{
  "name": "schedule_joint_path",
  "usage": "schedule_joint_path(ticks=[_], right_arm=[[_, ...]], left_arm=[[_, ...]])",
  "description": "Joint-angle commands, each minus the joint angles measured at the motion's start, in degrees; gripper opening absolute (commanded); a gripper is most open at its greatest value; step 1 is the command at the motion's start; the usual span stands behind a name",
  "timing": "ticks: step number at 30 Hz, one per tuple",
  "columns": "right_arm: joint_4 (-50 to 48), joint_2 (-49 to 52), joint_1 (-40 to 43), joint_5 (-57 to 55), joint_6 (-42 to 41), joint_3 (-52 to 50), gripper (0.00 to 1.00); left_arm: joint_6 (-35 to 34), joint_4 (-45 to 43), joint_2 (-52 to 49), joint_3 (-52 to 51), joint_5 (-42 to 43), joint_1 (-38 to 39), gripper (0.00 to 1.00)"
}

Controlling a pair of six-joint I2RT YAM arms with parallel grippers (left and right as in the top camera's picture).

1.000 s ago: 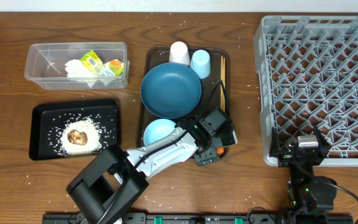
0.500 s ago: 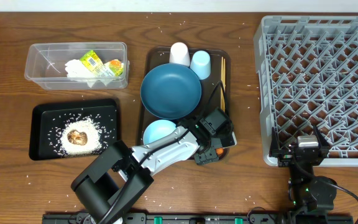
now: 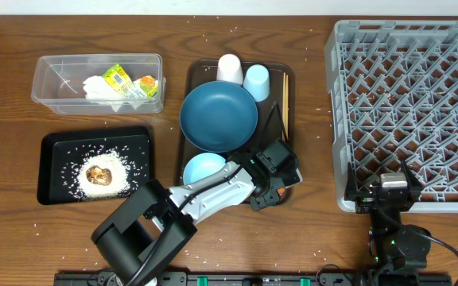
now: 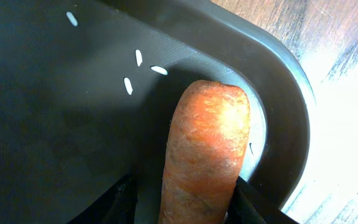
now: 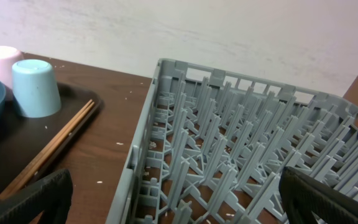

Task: Sort waste into correct bins and load items into the dishwasher rack
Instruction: 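Close the left gripper on the carrot and lift it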

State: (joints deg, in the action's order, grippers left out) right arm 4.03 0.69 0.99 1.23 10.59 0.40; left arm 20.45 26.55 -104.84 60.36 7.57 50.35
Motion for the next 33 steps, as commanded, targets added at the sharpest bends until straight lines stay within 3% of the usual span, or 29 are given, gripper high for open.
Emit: schedule_joint_path(ticks=[1, 14, 17, 33], right_arm=[[0.26, -0.35, 0.48, -0.37, -0.22, -0.04, 0.99], [0.28, -0.35, 0.48, -0.35, -0.24, -0.04, 0.99], [0.28, -0.35, 0.48, -0.37, -0.22, -0.04, 0.99], [0.26, -0.35, 0.48, -0.35, -0.24, -0.04, 0.99]], left_arm=[[-2.38, 0.2, 2.1, -0.13, 0.61, 0.07, 0.46], [-4.28, 0.39, 5.95, -0.13, 0.59, 0.07, 0.41], [-4.24, 2.01, 5.86, -0.13, 0.59, 0.07, 0.52], [-2.27, 4.66, 1.88, -0.31, -0.57, 0.07, 0.54]])
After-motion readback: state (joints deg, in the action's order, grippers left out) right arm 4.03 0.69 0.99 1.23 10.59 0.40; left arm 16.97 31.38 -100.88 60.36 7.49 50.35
